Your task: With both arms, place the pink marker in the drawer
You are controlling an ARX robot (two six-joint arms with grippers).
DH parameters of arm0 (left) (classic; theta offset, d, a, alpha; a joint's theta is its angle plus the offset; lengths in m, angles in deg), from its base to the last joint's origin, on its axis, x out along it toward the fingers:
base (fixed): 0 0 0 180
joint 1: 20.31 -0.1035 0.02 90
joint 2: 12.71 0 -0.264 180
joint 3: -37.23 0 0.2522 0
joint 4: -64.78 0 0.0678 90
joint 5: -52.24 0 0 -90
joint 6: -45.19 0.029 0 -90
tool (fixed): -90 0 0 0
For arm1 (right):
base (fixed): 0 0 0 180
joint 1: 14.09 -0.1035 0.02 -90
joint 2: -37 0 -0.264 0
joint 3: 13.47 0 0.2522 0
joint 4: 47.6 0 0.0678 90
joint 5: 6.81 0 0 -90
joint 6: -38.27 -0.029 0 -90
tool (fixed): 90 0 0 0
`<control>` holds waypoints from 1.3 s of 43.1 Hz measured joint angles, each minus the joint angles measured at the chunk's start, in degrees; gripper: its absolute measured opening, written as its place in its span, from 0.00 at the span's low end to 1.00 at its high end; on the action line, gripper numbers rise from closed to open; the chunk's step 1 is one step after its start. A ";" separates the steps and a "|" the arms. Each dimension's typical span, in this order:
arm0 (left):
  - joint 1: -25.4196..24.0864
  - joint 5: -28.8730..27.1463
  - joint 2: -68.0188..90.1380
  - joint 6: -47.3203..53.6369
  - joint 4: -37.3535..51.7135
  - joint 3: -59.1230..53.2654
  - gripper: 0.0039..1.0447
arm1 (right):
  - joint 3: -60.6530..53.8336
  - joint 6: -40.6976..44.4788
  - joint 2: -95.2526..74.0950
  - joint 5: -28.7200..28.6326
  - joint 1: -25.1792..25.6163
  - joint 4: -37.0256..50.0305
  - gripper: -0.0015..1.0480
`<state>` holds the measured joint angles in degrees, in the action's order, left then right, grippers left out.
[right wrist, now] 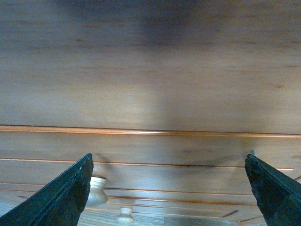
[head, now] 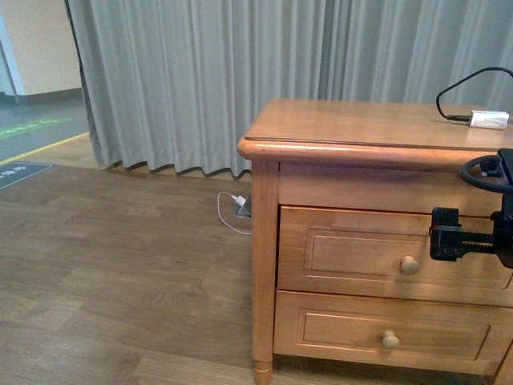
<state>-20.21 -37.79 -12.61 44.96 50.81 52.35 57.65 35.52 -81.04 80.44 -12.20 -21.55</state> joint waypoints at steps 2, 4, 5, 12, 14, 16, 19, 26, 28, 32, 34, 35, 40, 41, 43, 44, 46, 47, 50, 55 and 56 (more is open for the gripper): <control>0.00 0.02 0.00 0.00 0.00 0.00 0.94 | -0.17 -0.07 0.02 -0.44 0.02 0.15 0.92; 0.00 0.00 0.00 0.00 0.00 0.00 0.94 | -0.46 -0.02 0.24 -0.98 0.02 0.20 0.92; 0.00 0.00 0.00 0.00 0.00 0.00 0.94 | -0.63 0.15 0.48 -1.33 0.02 0.20 0.92; 0.00 0.02 0.00 0.00 0.00 -0.02 0.94 | -3.96 0.70 6.69 -2.73 0.07 -1.03 0.92; 0.00 0.00 0.00 0.00 0.00 -0.02 0.94 | -5.70 0.87 10.38 -3.34 0.07 -2.43 0.92; 0.00 0.00 0.00 0.00 0.00 -0.02 0.94 | -7.23 0.87 13.64 -3.43 0.07 -3.89 0.92; 0.00 0.02 0.00 0.00 0.00 0.00 0.94 | -9.64 0.87 19.08 -3.32 0.07 -6.93 0.92; 0.00 0.00 0.00 0.00 0.00 0.00 0.94 | -15.85 -0.66 34.25 -2.95 -0.07 -15.91 0.92; 0.00 0.00 0.00 0.00 0.00 -0.02 0.94 | -17.53 -1.42 39.76 -2.91 -0.20 -19.58 0.92; 0.00 0.00 0.00 0.00 0.00 0.00 0.94 | -20.15 -3.04 52.41 -2.32 -0.70 -28.48 0.92; 0.00 0.00 0.00 0.00 0.00 -0.02 0.94 | -20.96 -3.98 59.34 -1.95 -0.92 -33.57 0.92; 0.00 0.00 0.00 0.00 0.00 0.00 0.94 | -21.20 -4.48 62.55 -1.75 -1.05 -36.13 0.92; 0.00 0.00 0.00 0.00 0.00 -0.02 0.94 | -21.24 -7.61 75.30 0.55 -1.18 -48.63 0.92; 0.00 0.00 0.00 0.00 0.00 0.00 0.94 | -21.24 -8.13 76.28 0.72 -1.18 -49.75 0.92; 0.00 0.02 0.00 0.00 0.00 -0.02 0.94 | -21.22 -8.74 77.37 0.79 -1.18 -50.07 0.92; 0.00 0.00 0.00 0.00 0.00 -0.02 0.94 | -21.22 -9.01 77.50 0.90 -1.18 -50.10 0.92; 0.00 0.00 0.00 0.00 0.00 0.00 0.94 | -21.22 -9.20 77.46 0.87 -1.18 -50.16 0.92; 0.00 0.00 0.00 0.00 0.00 -0.02 0.94 | -21.33 -9.03 77.35 1.09 -1.20 -49.86 0.92; 0.00 0.00 0.00 0.00 0.00 0.00 0.94 | -27.89 -3.82 79.47 2.51 -1.62 -36.00 0.78; 0.00 0.00 0.00 0.00 0.00 -0.02 0.94 | -34.67 0.24 83.60 2.69 -1.68 -27.56 0.59; 0.00 0.00 0.00 0.00 0.00 -0.02 0.94 | -35.56 0.61 84.15 2.69 -1.68 -27.08 0.56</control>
<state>-20.21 -37.79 -12.61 44.96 50.81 52.33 22.09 36.14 3.11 83.13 -13.88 -48.63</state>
